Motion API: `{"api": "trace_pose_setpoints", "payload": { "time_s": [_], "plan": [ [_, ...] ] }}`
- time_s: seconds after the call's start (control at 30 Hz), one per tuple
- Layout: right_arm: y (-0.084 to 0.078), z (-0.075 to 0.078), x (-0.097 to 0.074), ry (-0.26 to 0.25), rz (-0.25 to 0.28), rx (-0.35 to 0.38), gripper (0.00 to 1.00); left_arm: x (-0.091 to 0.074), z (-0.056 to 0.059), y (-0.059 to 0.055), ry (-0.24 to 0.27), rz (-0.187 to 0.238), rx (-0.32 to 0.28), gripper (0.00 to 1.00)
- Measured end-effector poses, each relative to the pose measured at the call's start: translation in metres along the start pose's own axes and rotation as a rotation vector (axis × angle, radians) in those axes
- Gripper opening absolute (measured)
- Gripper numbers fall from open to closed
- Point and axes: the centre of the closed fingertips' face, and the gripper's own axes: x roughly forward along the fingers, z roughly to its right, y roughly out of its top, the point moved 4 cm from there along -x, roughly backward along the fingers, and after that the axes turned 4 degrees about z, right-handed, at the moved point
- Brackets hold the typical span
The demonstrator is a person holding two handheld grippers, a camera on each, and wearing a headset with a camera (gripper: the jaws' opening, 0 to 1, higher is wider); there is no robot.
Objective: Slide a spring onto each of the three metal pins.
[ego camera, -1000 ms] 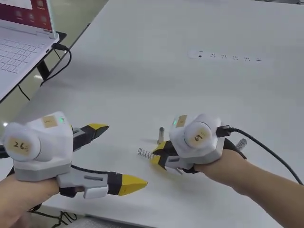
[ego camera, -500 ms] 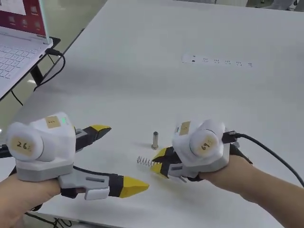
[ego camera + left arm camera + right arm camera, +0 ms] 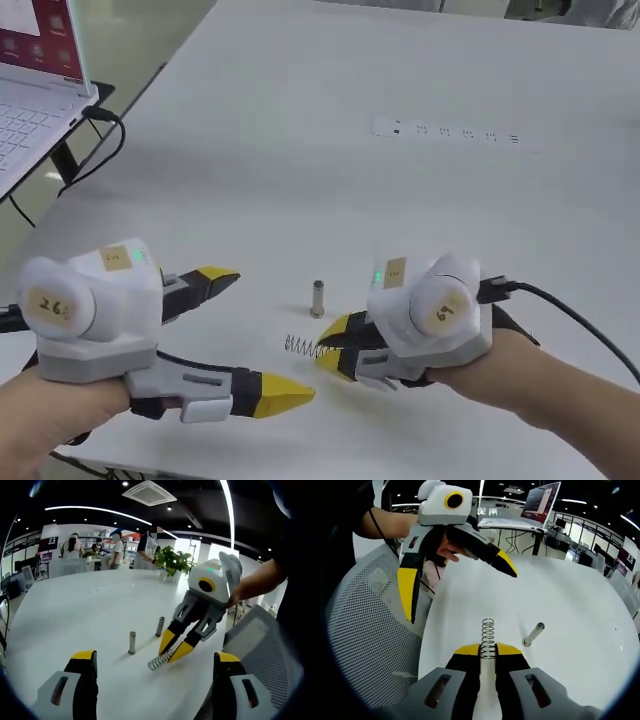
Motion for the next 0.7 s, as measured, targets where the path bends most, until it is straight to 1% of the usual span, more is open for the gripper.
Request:
{"api": "trace_pose_setpoints", "payload": {
  "time_s": [0.27,0.4,0.53,0.7],
  "plan": [
    [0.005,0.001,-0.012,-0.007,0.015,-0.01,0.07,0.0,0.002,-0.001,-0.011,-0.005,0.001,0.92],
    [0.006,0.003,-0.023,-0.012,0.026,-0.004,0.07,0.002,0.005,-0.002,-0.023,-0.01,0.0,0.9],
    [0.006,0.004,-0.033,-0.015,0.029,-0.003,0.07,0.003,0.006,0.0,-0.03,-0.006,0.001,0.87],
    [0.007,0.003,-0.043,-0.016,0.035,-0.007,0.07,0.006,0.007,0.0,-0.044,-0.011,0.007,0.86]
  ]
}}
